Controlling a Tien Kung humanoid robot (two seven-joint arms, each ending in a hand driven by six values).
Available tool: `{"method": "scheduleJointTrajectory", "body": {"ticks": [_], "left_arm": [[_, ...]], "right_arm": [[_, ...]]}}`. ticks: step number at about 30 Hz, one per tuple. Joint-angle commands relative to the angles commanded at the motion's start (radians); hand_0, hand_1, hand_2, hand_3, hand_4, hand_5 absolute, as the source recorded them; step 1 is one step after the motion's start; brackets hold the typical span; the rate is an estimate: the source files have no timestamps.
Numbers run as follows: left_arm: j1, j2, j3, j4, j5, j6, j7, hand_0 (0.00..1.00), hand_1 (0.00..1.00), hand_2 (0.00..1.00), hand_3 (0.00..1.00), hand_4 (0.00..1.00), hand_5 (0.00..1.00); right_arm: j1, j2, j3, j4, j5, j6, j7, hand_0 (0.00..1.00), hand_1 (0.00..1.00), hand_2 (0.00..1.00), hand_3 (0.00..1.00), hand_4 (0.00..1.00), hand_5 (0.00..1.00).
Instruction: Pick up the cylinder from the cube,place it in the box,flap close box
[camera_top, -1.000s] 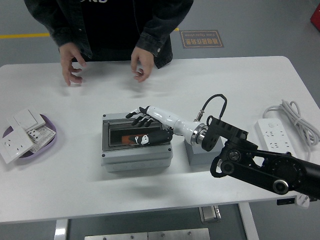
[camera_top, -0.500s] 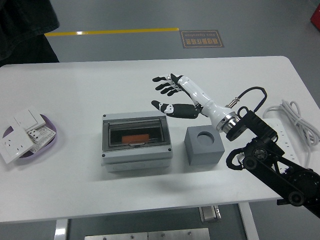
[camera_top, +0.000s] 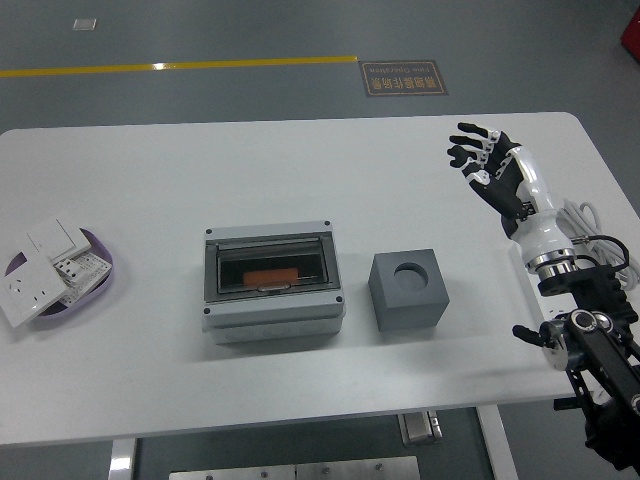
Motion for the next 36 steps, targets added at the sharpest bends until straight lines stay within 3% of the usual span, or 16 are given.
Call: {"method": "scheduleJointTrajectory", "body": {"ticks": [3,4,9,15,16,21,22,36], "left_arm": [[0.014,0.006,-0.004,0.0,-0.009,0.003,-0.001,0.641,0.665,0.591,0.647,0.717,0.29],[0.019,0.008,-0.006,0.0,-0.01,0.004,-0.001,0.641,0.666,0.591,0.648,0.717,0.29],[0.039,0.01,-0.014,0.0,-0.014,0.008,0.002,0.641,0.666,0.591,0.648,0.717,0.29],[0.043,-0.007,-0.01,0.0,-0.018,0.006,0.0,0.641,0.666,0.591,0.649,0.718,0.29],[0.042,-0.009,-0.01,0.0,-0.017,0.006,0.0,0.641,0.665,0.591,0.65,0.719,0.291],[0.04,-0.011,-0.013,0.0,-0.014,0.006,-0.002,0.641,0.665,0.591,0.65,0.719,0.291],[0.04,-0.011,-0.014,0.0,-0.013,0.006,-0.001,0.641,0.666,0.591,0.65,0.719,0.29],[0.034,-0.019,-0.02,0.0,0.007,0.001,0.0,0.641,0.665,0.592,0.652,0.72,0.291]], "right_arm": [[-0.004,0.006,0.019,-0.015,0.013,0.006,0.011,0.715,0.666,0.691,0.695,0.738,0.351],[-0.005,0.007,0.022,-0.018,0.014,0.007,0.013,0.797,0.705,0.716,0.72,0.86,0.226],[-0.019,0.012,0.022,-0.025,0.006,-0.009,0.018,0.797,0.705,0.716,0.72,0.86,0.226],[-0.044,0.024,0.008,-0.022,-0.013,-0.033,0.025,0.765,0.703,0.698,0.703,0.853,0.209],[-0.047,0.025,0.003,-0.021,-0.013,-0.035,0.026,0.747,0.697,0.682,0.698,0.819,0.17],[-0.054,0.032,-0.026,-0.023,-0.014,-0.031,0.03,0.747,0.697,0.682,0.698,0.819,0.17],[-0.055,0.033,-0.033,-0.024,-0.015,-0.03,0.03,0.735,0.69,0.662,0.745,0.616,0.002],[-0.061,0.036,-0.105,-0.02,-0.02,-0.023,0.039,0.747,0.698,0.668,0.742,0.594,0.002]]}}
